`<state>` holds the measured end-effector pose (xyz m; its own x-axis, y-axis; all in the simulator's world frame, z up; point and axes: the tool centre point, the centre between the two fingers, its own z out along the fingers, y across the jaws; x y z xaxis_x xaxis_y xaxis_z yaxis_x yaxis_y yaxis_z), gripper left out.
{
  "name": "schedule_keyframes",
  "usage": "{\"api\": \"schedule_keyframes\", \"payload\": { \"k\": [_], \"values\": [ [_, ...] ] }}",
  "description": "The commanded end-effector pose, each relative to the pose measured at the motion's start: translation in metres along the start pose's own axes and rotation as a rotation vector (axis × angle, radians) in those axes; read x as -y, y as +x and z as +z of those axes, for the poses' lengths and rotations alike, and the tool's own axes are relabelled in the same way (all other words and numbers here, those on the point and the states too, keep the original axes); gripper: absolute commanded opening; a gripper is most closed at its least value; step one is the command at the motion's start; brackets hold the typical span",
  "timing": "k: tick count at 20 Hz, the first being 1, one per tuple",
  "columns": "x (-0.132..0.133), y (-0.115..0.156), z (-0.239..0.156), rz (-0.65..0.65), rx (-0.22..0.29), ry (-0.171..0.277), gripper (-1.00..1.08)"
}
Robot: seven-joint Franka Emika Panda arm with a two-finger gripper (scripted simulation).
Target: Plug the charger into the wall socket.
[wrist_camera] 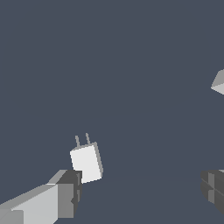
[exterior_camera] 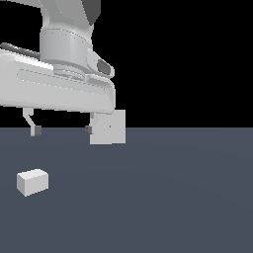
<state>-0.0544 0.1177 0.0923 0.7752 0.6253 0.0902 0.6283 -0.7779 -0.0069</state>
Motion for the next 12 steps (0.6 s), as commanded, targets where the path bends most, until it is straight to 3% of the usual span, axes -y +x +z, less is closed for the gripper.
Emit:
{"api": "schedule_keyframes", "payload": {
  "k": [1, 12],
  "values": [
    [0.016, -0.002, 0.009, -0.077, -0.008, 0.006, 1.0],
    [0.052, -0.013, 0.029, -0.248, -0.024, 0.019, 1.0]
  ]
}}
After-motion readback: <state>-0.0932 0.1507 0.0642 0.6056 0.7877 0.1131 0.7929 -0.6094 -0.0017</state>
